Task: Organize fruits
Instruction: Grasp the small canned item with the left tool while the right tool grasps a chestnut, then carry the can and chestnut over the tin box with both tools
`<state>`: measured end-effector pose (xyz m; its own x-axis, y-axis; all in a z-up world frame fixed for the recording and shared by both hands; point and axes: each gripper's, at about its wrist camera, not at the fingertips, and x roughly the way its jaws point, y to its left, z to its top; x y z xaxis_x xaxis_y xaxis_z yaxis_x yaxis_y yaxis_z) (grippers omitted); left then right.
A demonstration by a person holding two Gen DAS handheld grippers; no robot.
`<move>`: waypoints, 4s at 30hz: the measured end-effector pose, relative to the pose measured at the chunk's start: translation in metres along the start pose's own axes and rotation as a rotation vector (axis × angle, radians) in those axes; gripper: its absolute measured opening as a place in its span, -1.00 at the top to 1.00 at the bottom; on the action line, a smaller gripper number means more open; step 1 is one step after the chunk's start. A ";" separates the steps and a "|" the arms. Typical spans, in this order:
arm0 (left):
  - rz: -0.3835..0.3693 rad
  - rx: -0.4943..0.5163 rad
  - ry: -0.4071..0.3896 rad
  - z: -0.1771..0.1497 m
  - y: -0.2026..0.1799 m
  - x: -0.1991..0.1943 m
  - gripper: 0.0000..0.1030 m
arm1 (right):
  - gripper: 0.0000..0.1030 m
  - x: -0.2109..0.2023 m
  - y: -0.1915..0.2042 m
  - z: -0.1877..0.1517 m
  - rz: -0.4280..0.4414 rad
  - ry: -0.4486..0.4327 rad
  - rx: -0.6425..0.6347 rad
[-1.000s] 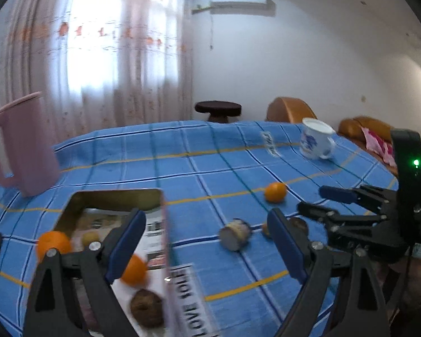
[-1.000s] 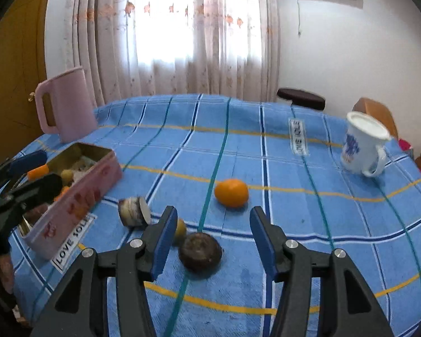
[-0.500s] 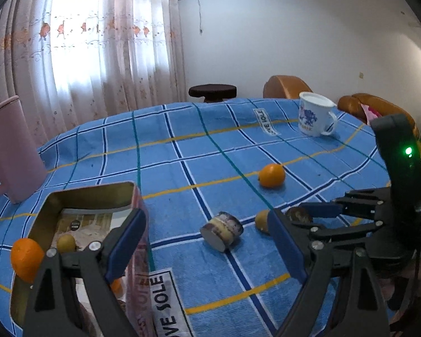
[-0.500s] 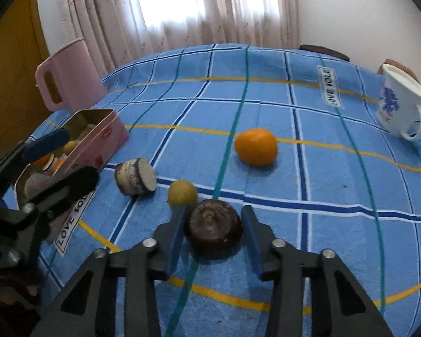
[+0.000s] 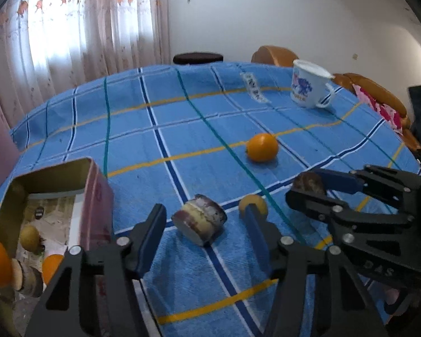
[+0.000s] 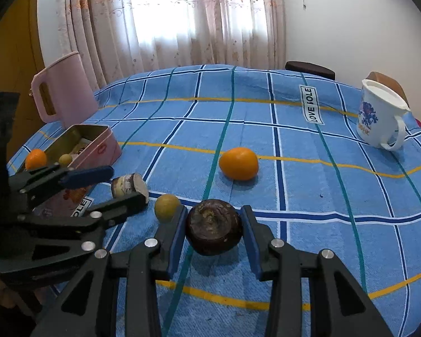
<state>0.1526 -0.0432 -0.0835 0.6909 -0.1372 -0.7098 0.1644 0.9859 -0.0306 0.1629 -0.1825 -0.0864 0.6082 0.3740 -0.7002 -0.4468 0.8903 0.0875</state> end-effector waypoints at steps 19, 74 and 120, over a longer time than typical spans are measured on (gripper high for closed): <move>-0.056 -0.048 -0.102 0.001 0.010 -0.018 0.09 | 0.21 -0.013 0.002 -0.002 0.008 -0.070 -0.012; 0.068 -0.010 -0.403 -0.019 -0.003 -0.073 0.09 | 0.21 -0.066 0.015 -0.016 -0.001 -0.361 -0.090; 0.187 -0.256 -0.297 -0.053 0.142 -0.103 0.09 | 0.21 0.012 0.171 0.043 0.251 -0.234 -0.271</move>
<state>0.0678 0.1162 -0.0524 0.8708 0.0610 -0.4878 -0.1365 0.9833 -0.1208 0.1217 -0.0147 -0.0489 0.5774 0.6464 -0.4988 -0.7367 0.6758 0.0230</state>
